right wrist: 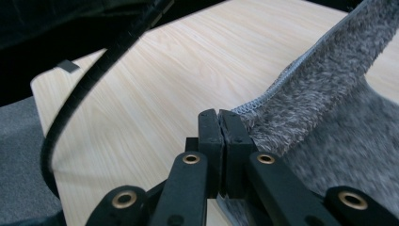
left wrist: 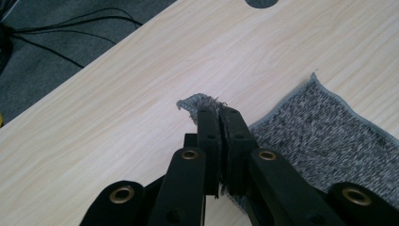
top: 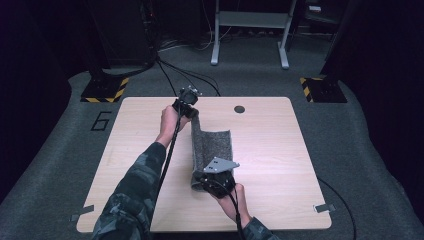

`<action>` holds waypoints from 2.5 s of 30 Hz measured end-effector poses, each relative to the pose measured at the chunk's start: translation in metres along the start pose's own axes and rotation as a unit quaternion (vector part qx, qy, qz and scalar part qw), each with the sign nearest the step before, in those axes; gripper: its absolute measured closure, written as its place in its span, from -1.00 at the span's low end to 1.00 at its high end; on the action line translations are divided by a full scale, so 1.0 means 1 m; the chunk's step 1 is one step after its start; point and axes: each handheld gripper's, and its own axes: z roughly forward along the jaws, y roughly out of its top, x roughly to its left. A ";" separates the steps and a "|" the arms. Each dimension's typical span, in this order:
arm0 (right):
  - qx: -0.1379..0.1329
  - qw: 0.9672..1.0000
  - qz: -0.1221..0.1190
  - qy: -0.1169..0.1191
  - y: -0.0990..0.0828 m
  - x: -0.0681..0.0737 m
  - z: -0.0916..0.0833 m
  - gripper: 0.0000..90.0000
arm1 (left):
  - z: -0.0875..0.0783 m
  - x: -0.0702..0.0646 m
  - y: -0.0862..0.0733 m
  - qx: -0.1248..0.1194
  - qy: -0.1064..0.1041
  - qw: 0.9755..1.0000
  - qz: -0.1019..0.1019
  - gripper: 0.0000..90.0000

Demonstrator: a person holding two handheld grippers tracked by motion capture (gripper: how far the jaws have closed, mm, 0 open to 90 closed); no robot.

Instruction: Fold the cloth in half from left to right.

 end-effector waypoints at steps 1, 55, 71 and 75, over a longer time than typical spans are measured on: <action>0.004 1.000 -0.001 -0.002 -0.002 -0.002 -0.001 0.97 | 0.002 -0.003 0.001 0.000 -0.002 1.000 0.003 0.94; 0.114 0.983 0.075 -0.122 -0.069 -0.100 -0.005 -0.68 | 0.021 -0.059 -0.103 0.028 -0.043 0.998 -0.023 -0.66; 0.152 0.979 0.052 -0.128 -0.081 -0.101 0.006 -0.70 | -0.006 -0.116 -0.172 0.022 -0.032 0.999 0.022 -0.66; 0.149 0.980 0.058 -0.122 -0.085 -0.101 0.003 -0.70 | -0.010 -0.121 -0.180 0.012 -0.038 0.999 0.015 -0.66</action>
